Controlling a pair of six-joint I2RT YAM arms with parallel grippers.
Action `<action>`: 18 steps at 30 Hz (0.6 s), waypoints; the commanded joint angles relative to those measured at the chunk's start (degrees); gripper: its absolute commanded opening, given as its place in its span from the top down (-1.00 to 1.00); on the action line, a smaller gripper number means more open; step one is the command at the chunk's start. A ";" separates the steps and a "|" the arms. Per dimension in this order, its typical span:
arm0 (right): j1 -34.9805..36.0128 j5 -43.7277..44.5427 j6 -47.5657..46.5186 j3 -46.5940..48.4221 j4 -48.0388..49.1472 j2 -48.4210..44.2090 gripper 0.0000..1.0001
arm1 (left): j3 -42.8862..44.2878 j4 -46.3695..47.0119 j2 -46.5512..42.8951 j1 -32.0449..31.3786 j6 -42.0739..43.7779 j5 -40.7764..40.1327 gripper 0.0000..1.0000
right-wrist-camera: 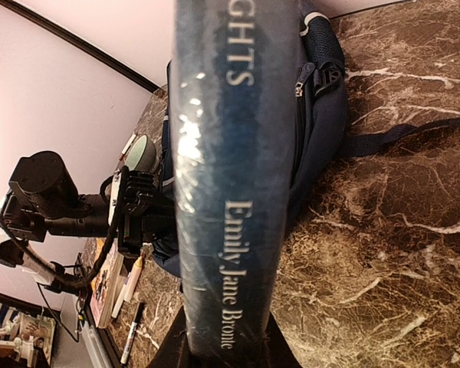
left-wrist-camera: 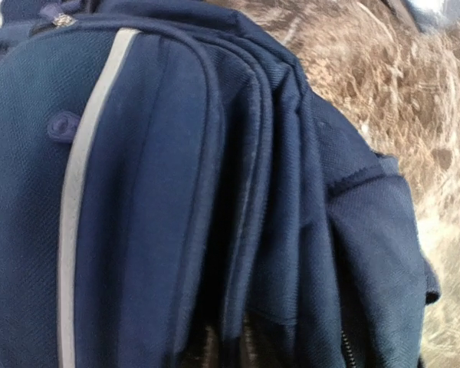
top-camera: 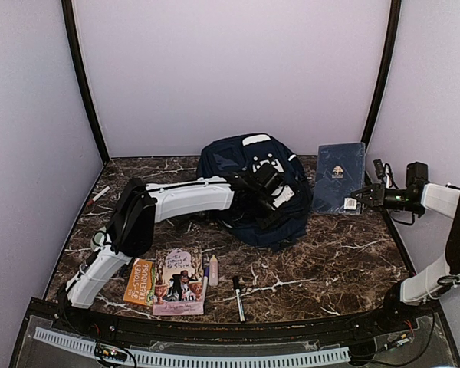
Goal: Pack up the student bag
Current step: Grab the largest pocket of the student bag.
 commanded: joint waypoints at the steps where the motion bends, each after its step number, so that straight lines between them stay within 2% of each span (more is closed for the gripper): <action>1: -0.28 -5.09 -4.50 8.76 -5.41 -1.43 1.00 | 3.11 -4.22 -1.48 1.15 1.08 -5.34 1.00; 5: -0.28 -4.08 -14.62 23.77 -24.19 0.63 1.00 | 3.04 -2.17 -8.18 1.10 1.25 -7.26 1.00; 10: -0.15 -5.37 -9.13 26.86 -26.35 -0.99 1.00 | 3.18 0.98 -14.06 1.08 1.88 -9.88 1.00; 12: 0.25 -6.47 -10.29 27.05 -30.12 -0.83 1.00 | 3.30 2.13 -15.57 1.04 2.26 -11.18 1.00; 18: 1.04 -3.30 -34.61 36.33 -58.36 3.27 1.00 | 3.42 5.07 -18.15 1.09 4.39 -14.46 1.00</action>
